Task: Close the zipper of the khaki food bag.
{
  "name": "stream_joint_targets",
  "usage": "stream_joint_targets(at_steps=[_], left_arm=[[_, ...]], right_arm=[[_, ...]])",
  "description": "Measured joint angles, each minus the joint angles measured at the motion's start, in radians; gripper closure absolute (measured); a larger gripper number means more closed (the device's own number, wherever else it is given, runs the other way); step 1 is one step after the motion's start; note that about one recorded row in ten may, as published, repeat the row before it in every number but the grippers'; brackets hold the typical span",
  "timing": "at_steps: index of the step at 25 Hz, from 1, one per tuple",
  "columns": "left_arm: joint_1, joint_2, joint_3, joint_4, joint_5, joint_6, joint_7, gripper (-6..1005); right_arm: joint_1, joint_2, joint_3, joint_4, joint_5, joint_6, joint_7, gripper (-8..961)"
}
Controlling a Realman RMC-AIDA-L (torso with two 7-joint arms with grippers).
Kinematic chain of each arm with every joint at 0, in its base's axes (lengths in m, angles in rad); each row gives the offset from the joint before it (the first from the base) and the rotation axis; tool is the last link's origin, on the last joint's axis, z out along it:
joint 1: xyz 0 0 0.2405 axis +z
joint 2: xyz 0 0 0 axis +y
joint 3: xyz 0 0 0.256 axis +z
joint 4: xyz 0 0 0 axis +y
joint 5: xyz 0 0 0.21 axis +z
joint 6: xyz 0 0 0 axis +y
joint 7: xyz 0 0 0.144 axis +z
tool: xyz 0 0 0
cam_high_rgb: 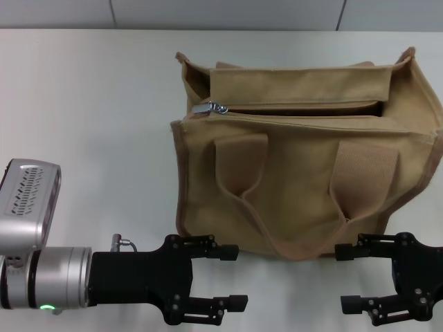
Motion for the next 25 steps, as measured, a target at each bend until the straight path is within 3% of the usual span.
stream_joint_targets(at_steps=[17, 25], left_arm=[[0.0, 0.0, -0.007, 0.001, 0.0, 0.001, 0.001, 242], [-0.009, -0.009, -0.04, 0.014, -0.005, 0.087, 0.039, 242]], right_arm=[[-0.001, 0.001, 0.002, 0.002, 0.0, 0.0, -0.012, 136], [-0.002, 0.003, 0.001, 0.002, 0.0, 0.0, -0.012, 135]])
